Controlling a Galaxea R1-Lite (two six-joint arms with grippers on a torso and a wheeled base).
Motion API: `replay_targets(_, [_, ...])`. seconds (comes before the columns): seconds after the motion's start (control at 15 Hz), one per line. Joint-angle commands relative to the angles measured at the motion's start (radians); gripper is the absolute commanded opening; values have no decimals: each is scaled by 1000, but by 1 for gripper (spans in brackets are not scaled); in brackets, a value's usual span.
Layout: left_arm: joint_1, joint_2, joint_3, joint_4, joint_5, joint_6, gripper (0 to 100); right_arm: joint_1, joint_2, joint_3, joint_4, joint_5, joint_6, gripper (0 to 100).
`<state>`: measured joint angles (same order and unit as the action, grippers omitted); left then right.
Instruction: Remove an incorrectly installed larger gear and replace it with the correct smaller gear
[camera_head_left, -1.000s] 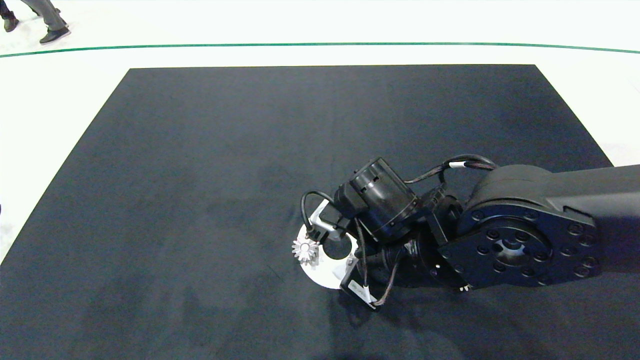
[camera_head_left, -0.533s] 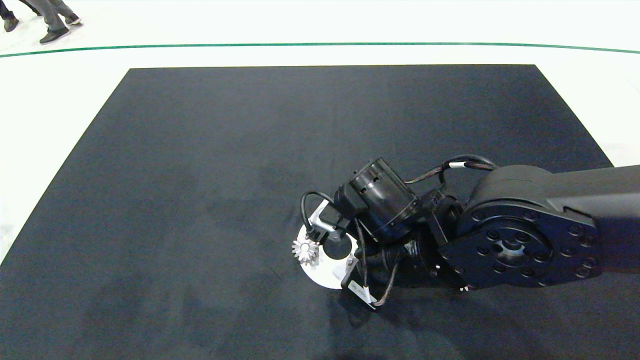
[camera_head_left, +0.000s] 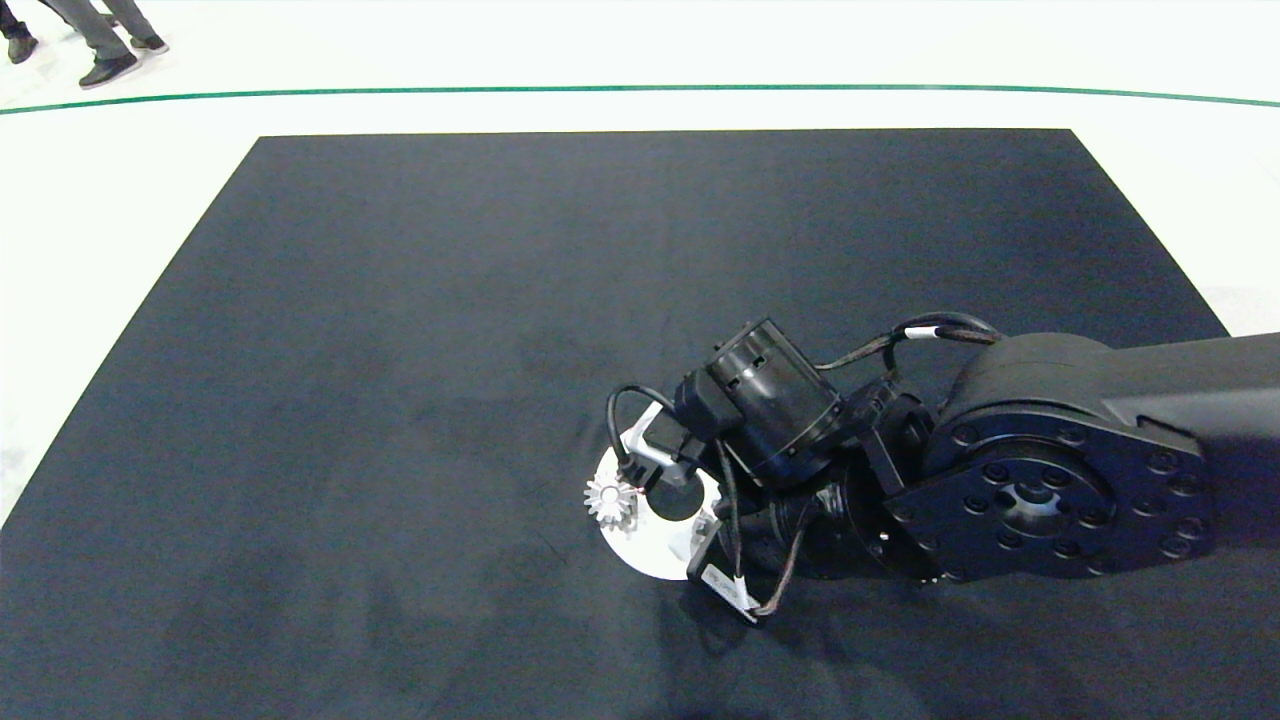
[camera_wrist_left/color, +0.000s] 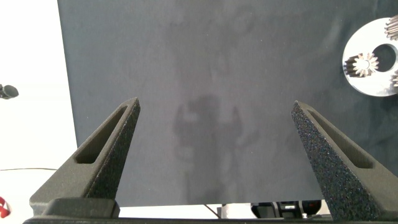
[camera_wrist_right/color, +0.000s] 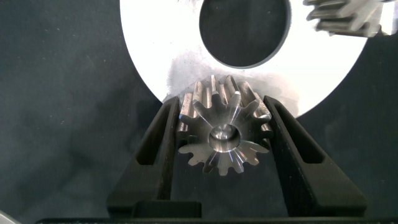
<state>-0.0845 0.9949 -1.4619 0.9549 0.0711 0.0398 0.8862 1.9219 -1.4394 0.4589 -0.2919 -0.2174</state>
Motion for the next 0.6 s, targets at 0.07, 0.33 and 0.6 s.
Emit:
replay_targets(0.07, [0,-1,0,5,1,0,100,2,-40,5,-9,5,0,35])
replay_targets(0.33, [0,-1,2,5,1,0,100,-33,-156,65,-20,-3,-2,26])
replay_targets(0.6, [0,-2,3,5,1,0,100,-184,-239,185,-106,17,0,19])
